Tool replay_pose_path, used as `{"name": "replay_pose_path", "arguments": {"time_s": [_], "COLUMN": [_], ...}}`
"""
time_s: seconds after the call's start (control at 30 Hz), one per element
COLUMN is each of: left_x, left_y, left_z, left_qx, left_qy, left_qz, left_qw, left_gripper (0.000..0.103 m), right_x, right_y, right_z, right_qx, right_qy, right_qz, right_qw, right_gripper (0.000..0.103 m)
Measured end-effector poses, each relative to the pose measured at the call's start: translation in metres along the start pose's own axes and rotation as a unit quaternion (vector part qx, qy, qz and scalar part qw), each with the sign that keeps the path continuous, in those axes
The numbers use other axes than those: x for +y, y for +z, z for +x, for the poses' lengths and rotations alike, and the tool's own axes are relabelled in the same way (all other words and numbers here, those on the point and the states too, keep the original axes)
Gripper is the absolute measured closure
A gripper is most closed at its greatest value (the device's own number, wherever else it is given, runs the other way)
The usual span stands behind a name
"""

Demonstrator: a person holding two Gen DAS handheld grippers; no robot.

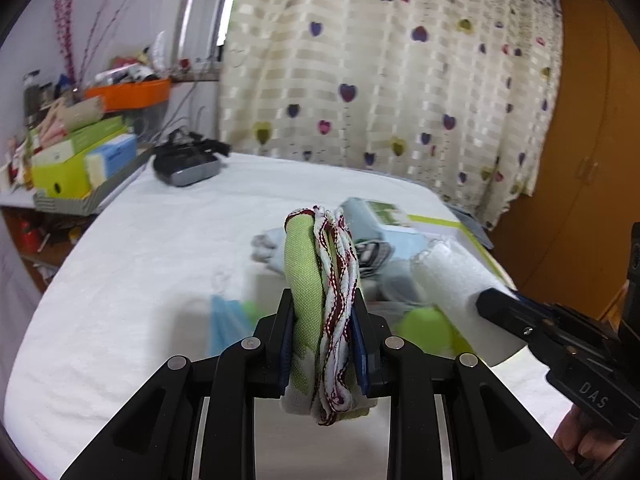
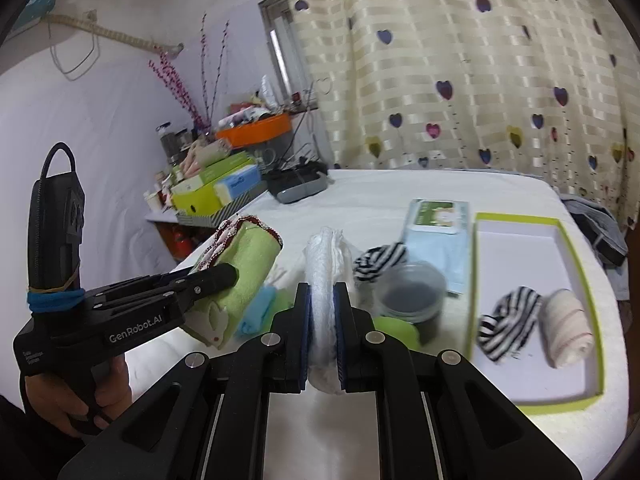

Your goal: Organize soft objects

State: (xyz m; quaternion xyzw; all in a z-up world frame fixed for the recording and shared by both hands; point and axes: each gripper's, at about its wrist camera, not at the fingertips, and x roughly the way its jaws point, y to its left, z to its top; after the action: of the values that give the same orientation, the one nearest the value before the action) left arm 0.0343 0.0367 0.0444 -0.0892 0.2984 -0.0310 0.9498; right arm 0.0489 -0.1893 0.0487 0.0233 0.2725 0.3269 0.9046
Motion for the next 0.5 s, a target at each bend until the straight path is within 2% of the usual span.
{"name": "replay_pose_path", "arguments": {"time_s": [0.23,0.5], "left_x": [-0.039,-0.074], "left_y": [0.001,-0.005], "left_z": [0.003,0.013], "left_qx": [0.003,0.017], "left_qy": [-0.041,-0.069], "left_qz": [0.023,0.048], "left_qw": [0.9989,0.9963], "left_gripper": [0.080,0.080], "right_x": [-0.022,-0.055], "right_y": [-0.002,-0.013], "right_z": [-0.030,-0.051], "right_qx": [-0.022,-0.031], "right_qy": [-0.028,-0.059], "right_qz": [0.017,0.047], "right_qw": [0.999,0.997], "right_gripper": [0.092,0.092]}}
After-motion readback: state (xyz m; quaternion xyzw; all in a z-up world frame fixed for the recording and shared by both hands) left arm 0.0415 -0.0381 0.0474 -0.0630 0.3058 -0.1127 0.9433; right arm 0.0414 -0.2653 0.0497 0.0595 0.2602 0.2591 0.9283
